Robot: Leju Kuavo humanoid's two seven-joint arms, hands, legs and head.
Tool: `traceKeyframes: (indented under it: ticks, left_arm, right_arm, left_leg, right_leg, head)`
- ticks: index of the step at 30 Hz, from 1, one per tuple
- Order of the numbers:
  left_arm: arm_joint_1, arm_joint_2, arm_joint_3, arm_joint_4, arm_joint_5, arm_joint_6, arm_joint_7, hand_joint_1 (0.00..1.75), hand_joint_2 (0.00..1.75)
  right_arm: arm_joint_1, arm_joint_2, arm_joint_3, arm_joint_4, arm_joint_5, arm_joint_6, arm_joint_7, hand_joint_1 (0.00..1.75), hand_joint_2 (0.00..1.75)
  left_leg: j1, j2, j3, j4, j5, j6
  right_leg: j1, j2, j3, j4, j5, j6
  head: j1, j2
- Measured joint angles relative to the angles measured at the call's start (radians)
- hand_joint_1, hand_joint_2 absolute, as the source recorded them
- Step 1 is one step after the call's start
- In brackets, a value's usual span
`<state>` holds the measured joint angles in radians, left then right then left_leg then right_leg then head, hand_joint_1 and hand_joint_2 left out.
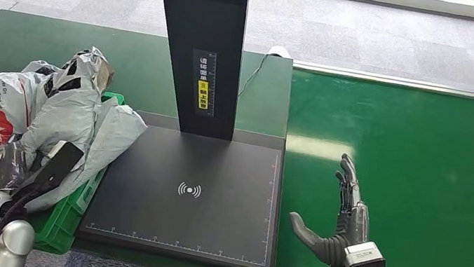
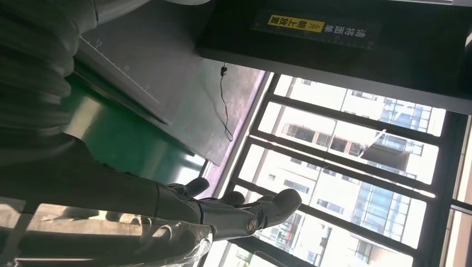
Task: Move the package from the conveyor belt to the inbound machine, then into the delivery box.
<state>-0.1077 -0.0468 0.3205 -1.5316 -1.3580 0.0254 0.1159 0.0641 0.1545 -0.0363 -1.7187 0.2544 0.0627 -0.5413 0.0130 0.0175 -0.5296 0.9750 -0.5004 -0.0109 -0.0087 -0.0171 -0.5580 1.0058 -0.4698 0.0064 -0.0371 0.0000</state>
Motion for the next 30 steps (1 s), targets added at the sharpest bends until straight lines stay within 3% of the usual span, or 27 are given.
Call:
traceKeyframes:
  ticks: [9, 13, 16, 20, 24, 28, 30]
  left_arm:
    - [0.007, 0.008, 0.014, 0.000, 0.008, -0.001, 0.001, 1.69, 1.75]
    - [0.014, 0.008, 0.018, 0.000, 0.050, 0.048, -0.005, 0.06, 1.75]
    - [0.032, 0.001, 0.031, -0.011, 0.156, 0.168, -0.045, 0.00, 1.75]
    - [0.059, -0.024, 0.041, -0.083, 0.342, 0.335, -0.169, 0.00, 1.75]
    - [0.089, -0.054, 0.016, -0.169, 0.479, 0.384, -0.262, 0.00, 1.75]
    - [0.110, -0.070, -0.027, -0.235, 0.561, 0.407, -0.317, 0.00, 0.00]
    - [0.117, -0.072, -0.045, -0.258, 0.585, 0.407, -0.337, 0.00, 0.00]
  right_arm:
    - [0.006, 0.000, -0.005, 0.000, 0.000, 0.001, 0.003, 0.00, 1.75]
    - [0.007, 0.000, -0.006, 0.000, 0.000, 0.001, 0.003, 0.00, 1.75]
    - [0.013, 0.002, -0.007, 0.000, -0.001, 0.001, 0.003, 0.00, 1.75]
    - [0.018, 0.006, -0.007, 0.000, -0.005, 0.000, 0.003, 0.00, 1.75]
    - [0.017, 0.008, -0.007, 0.000, -0.012, -0.009, 0.002, 0.00, 1.75]
    - [0.011, 0.008, -0.007, 0.003, -0.015, -0.015, 0.002, 0.00, 1.75]
    - [0.007, 0.008, -0.007, 0.004, -0.015, -0.015, 0.002, 0.00, 1.75]
  left_leg:
    - [0.000, 0.000, 0.000, 0.000, 0.000, 0.000]
    - [0.000, 0.000, 0.001, 0.000, 0.000, 0.000]
    - [0.000, 0.001, 0.001, 0.000, 0.000, 0.000]
    - [0.000, 0.001, -0.001, 0.000, 0.000, 0.000]
    - [0.000, 0.000, -0.002, 0.000, 0.000, 0.000]
    - [0.000, 0.000, -0.003, 0.001, 0.000, 0.000]
    - [0.000, 0.000, -0.003, 0.000, 0.000, 0.000]
  right_leg:
    - [0.000, 0.000, 0.000, 0.000, 0.000, 0.000]
    - [0.000, 0.000, 0.000, 0.000, 0.000, 0.000]
    - [0.000, 0.000, -0.002, 0.000, 0.000, 0.000]
    - [0.000, 0.000, -0.003, 0.000, 0.000, 0.000]
    - [0.000, 0.000, -0.004, 0.000, 0.000, 0.000]
    - [0.000, 0.000, -0.004, 0.000, 0.000, 0.000]
    - [0.000, 0.000, -0.005, 0.000, 0.000, 0.000]
  head:
    - [0.000, 0.000]
    - [0.000, 0.000]
    - [0.000, 0.000]
    - [0.000, 0.000]
    - [0.000, 0.000]
    - [0.000, 0.000]
    - [0.000, 0.000]
